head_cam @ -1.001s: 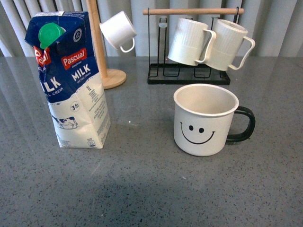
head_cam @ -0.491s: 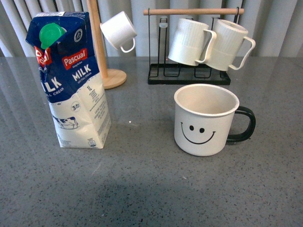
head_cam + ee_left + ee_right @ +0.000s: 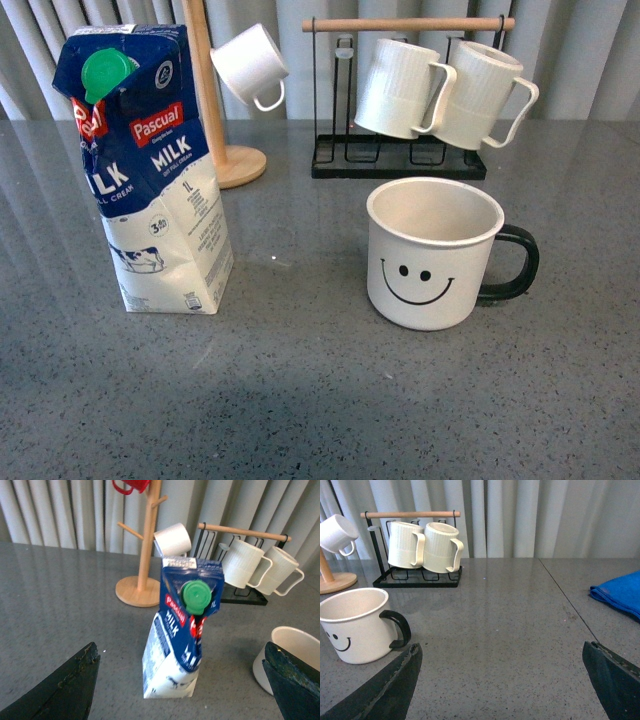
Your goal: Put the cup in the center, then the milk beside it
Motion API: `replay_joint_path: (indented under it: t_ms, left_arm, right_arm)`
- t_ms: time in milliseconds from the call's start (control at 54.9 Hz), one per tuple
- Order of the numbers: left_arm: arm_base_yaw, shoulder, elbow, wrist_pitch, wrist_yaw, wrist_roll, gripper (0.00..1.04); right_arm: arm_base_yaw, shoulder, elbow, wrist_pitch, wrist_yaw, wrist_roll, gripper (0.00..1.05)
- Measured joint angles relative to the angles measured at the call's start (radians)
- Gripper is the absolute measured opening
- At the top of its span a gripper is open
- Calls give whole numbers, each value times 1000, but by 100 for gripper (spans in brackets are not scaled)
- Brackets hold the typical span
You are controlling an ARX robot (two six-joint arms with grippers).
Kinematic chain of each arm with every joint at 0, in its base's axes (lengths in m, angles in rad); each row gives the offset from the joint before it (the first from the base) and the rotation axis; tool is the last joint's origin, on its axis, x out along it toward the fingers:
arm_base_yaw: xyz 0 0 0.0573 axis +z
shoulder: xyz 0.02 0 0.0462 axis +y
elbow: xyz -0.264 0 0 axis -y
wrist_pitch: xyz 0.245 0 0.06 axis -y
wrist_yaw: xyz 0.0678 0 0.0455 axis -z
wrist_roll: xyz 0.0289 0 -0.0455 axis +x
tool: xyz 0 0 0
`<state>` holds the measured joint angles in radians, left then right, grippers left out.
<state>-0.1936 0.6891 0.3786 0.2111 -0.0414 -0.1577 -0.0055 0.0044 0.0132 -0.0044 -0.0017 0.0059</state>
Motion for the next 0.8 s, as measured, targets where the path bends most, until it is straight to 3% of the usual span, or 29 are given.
replay_joint_path:
  t_ms: [273,528,801]
  left_arm:
    - [-12,377,257,-3,100,-29,98]
    - [-32,594,426,-58,42,43,98]
    - [-46,667,448,-90,14,90,98]
  right_arm:
    - [0,0,0,0,0,0,98]
    - [0,0,0,0,0,0,98]
    - [0,0,0,0,0,0,98]
